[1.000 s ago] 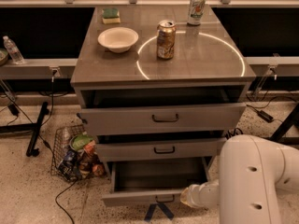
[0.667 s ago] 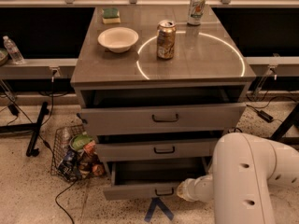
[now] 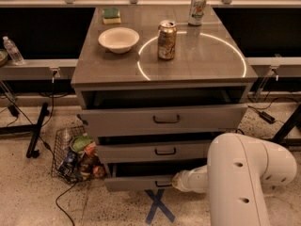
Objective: Close bottom drawer
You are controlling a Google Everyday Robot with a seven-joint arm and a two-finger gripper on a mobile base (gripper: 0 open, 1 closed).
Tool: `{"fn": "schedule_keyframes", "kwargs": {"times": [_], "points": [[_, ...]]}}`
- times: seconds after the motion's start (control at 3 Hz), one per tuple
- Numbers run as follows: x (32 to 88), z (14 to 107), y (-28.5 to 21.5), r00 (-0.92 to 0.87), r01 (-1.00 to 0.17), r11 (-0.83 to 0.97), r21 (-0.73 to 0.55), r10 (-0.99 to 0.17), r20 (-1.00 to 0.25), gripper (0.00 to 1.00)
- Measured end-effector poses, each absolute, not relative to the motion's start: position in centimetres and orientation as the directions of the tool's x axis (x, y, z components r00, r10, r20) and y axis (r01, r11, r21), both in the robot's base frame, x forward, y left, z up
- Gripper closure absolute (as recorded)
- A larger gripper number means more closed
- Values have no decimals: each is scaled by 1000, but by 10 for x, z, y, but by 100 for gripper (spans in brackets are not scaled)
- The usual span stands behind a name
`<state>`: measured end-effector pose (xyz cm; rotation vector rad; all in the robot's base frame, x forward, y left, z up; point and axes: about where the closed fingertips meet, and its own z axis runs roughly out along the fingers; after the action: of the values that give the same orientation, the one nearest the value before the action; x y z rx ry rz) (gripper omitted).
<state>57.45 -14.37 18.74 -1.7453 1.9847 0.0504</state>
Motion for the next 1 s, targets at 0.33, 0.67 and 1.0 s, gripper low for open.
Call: {"fn": "schedule_keyframes", "kwargs": {"times": [0.33, 0.67, 1.0], "points": [[599, 192, -150, -48, -925, 182, -332, -927, -373, 100], [614, 195, -175, -49, -916, 173, -361, -943, -329, 100], [612, 192, -194, -67, -915, 179, -361, -951, -302, 100]]}}
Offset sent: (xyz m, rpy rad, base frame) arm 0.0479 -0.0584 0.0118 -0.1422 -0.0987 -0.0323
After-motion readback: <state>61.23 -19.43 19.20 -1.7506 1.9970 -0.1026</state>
